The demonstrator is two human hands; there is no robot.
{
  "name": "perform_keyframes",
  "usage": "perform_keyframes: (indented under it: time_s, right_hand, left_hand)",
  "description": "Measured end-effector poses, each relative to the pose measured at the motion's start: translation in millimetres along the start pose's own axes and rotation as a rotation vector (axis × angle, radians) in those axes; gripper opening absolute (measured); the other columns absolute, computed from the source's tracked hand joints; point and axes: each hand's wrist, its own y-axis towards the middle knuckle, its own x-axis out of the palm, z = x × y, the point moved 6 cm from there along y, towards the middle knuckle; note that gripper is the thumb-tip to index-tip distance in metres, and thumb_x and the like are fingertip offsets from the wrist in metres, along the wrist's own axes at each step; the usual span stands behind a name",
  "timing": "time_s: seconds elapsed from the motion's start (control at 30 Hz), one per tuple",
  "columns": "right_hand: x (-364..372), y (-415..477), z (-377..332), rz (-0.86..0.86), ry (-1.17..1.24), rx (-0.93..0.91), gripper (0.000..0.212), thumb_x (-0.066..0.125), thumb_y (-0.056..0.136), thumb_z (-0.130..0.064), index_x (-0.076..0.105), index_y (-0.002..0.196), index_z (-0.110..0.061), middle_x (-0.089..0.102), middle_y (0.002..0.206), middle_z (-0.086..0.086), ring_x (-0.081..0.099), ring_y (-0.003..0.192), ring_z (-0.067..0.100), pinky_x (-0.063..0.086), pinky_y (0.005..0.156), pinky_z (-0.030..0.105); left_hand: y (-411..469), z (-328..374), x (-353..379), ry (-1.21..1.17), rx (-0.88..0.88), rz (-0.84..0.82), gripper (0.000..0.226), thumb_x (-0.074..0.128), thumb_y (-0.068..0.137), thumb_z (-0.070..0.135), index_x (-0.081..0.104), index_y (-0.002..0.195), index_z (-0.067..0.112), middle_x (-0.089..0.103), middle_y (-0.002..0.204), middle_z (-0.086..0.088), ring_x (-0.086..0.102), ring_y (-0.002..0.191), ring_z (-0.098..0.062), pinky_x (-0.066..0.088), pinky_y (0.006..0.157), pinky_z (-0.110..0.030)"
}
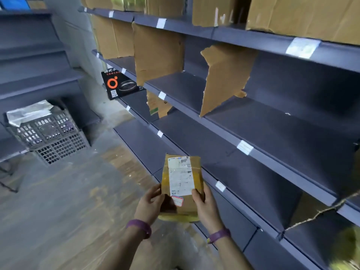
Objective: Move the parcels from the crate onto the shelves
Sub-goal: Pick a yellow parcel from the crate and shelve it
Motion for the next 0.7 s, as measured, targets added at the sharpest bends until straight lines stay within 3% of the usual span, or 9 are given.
perform_keyframes:
  time_s: [0.07, 0.13, 0.37, 0.5, 0.7]
  right_hand:
    - [11, 23, 7, -0.009, 0.022, 0.038, 0.038, 0.051, 0.099, -0.022, 0.046, 0.137, -0.028, 0.060, 0.128, -0.013, 0.057, 0.117, 0.004, 0.050, 0.096, 0.025]
    - [18, 40, 12, -0.012, 0.032, 0.065, 0.037, 0.051, 0.099, -0.024, 0.046, 0.135, -0.033, 0.060, 0.126, -0.015, 0.057, 0.116, 0.003, 0.048, 0.096, 0.025]
    - [26, 87, 19, 0.040, 0.045, 0.138, 0.041, 0.053, 0.098, -0.028, 0.044, 0.139, -0.031, 0.058, 0.129, -0.013, 0.056, 0.117, 0.004, 0.049, 0.100, 0.032]
    - [43, 102, 21, 0.064, 0.048, 0.155, 0.038, 0.053, 0.098, -0.029, 0.044, 0.134, -0.039, 0.060, 0.123, -0.022, 0.057, 0.113, -0.003, 0.050, 0.086, 0.015]
    - [102, 116, 15, 0.150, 0.022, 0.163, 0.034, 0.054, 0.098, -0.026, 0.049, 0.129, -0.038, 0.061, 0.119, -0.026, 0.058, 0.112, -0.003, 0.044, 0.091, 0.012]
  left_hand:
    - [25, 0, -4, 0.023, -0.057, 0.007, 0.032, 0.051, 0.092, 0.002, 0.060, 0.118, 0.018, 0.069, 0.106, -0.005, 0.066, 0.089, -0.011, 0.052, 0.080, -0.022]
    - [50, 1, -6, 0.049, -0.092, -0.002, 0.031, 0.052, 0.092, 0.002, 0.060, 0.120, 0.014, 0.067, 0.113, -0.011, 0.063, 0.096, -0.021, 0.050, 0.085, -0.030]
    - [108, 6, -6, 0.083, -0.116, -0.064, 0.029, 0.050, 0.093, 0.001, 0.060, 0.116, 0.015, 0.067, 0.106, -0.009, 0.064, 0.086, -0.015, 0.050, 0.072, -0.022]
    - [137, 5, -16, 0.093, -0.108, -0.100, 0.026, 0.053, 0.092, 0.001, 0.061, 0.111, 0.016, 0.067, 0.102, -0.007, 0.063, 0.079, -0.008, 0.048, 0.061, -0.011]
    - [172, -7, -66, 0.026, -0.142, -0.182, 0.028, 0.050, 0.092, -0.002, 0.059, 0.114, 0.013, 0.065, 0.111, -0.013, 0.062, 0.097, -0.028, 0.052, 0.085, -0.038]
